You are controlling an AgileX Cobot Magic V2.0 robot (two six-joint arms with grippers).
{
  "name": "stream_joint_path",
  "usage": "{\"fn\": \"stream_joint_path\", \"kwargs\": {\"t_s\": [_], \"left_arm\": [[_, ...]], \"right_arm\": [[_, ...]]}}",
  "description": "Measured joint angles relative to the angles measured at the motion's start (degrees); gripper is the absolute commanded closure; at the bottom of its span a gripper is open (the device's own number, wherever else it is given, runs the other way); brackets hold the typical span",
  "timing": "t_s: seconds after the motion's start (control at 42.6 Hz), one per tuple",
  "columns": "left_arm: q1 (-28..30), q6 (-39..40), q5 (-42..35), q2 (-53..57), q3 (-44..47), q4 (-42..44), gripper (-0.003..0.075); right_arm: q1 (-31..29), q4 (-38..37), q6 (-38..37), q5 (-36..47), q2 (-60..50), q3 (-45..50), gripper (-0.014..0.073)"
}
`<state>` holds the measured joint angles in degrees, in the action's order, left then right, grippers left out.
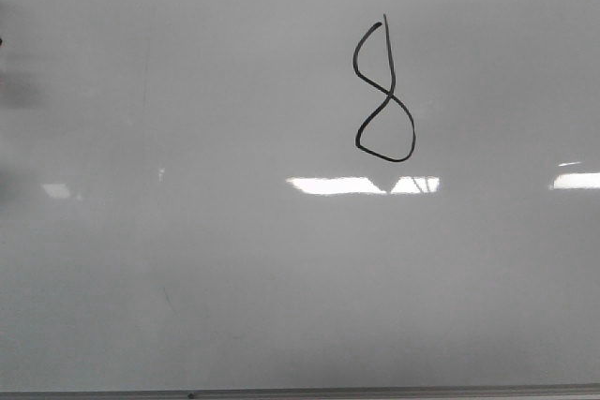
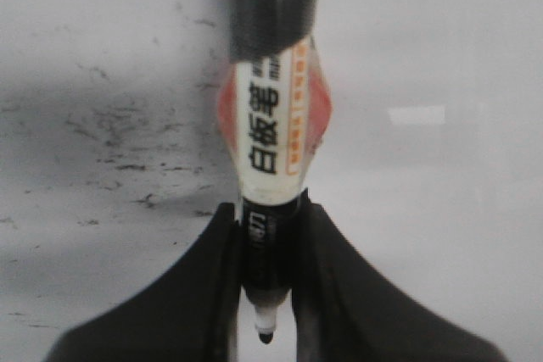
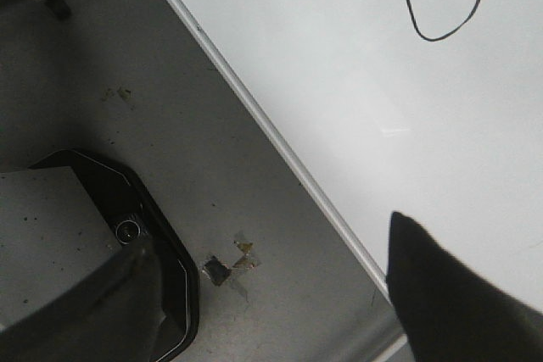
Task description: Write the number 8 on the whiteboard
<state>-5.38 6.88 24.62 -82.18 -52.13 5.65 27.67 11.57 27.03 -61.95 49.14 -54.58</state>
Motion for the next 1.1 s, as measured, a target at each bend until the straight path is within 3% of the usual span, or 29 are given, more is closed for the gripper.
{"fn": "stream_joint_path", "kwargs": {"t_s": [0.423,0.658,0.94,1.104], "left_arm": [[0.0,0.0,-2.7,-3.2,0.0,0.0,0.0386],[0.0,0.0,0.3,-3.1,-0.6,0.0,0.0377],[-0.5,-0.1,8.3,6.0,-3.0,0.1,0.0377],[-3.8,-0.5,12.5,15.1,-3.2,0.3,0.0377]], "right_arm": [[0.0,0.0,-0.1,0.0,0.0,0.0,0.0024],[-0.2,-2.0,-5.0,0.0,-0.5,0.0,0.0024],[-0.4,-14.2,-28.0,-2.1,-5.5,0.0,0.0024],[-0.4,-16.5,-33.7,-2.6,-10.2,0.0,0.0024]]}}
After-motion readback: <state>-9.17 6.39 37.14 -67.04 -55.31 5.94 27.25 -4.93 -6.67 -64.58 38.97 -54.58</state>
